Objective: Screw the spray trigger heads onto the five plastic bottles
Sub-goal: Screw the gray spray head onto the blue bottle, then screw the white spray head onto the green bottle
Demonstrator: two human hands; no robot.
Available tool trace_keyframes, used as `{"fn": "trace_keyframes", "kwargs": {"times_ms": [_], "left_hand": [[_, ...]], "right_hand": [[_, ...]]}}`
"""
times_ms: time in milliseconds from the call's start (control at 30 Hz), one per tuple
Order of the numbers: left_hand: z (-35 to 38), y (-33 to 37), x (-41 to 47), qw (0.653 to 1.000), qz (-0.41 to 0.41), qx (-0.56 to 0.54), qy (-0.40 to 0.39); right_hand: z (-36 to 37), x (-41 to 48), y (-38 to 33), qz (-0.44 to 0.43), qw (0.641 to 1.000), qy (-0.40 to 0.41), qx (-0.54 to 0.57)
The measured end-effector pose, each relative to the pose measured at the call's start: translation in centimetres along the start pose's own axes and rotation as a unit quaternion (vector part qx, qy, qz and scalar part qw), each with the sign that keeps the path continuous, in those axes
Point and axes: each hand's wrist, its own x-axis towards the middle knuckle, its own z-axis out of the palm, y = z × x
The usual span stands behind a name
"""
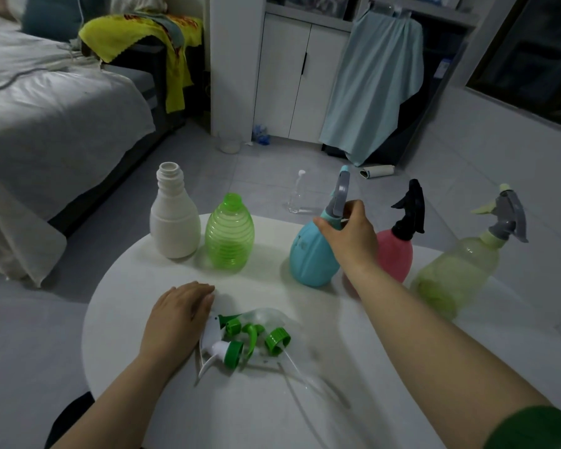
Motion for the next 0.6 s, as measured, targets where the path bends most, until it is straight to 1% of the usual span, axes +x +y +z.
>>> {"fn": "trace_keyframes", "kwargs": {"times_ms": [133,367,433,533,567,600], "left_hand": [[0.0,0.0,0.0,1.000,-0.002,0.001,0.000],[0.0,0.0,0.0,1.000,0.002,0.002,0.010],[0.0,0.0,0.1,1.000,0.004,-0.002,0.013],[0.0,-0.1,0.0,1.000,0.005,-0.015,0.021],[0.0,-0.1,0.0,0.999,0.000,-0.020,0.025],[0.0,-0.1,0.0,0.999,-0.006,-0.026,0.030]], "right_hand": [[-0.1,0.0,0.4,0.022,0.999,-0.012,0.029],[-0.2,-0.5,0.5,0.042,0.998,-0.036,0.042],[-0.6,-1.1,0.5,0.038,0.997,-0.005,0.061],[-1.3,-3.5,0.2,0.002,0.991,0.108,0.078],[-1.4,-4.6,0.0,-0.015,0.990,0.122,0.073],[-1.3,-5.8,-0.3,-0.032,0.992,0.105,0.064]]}}
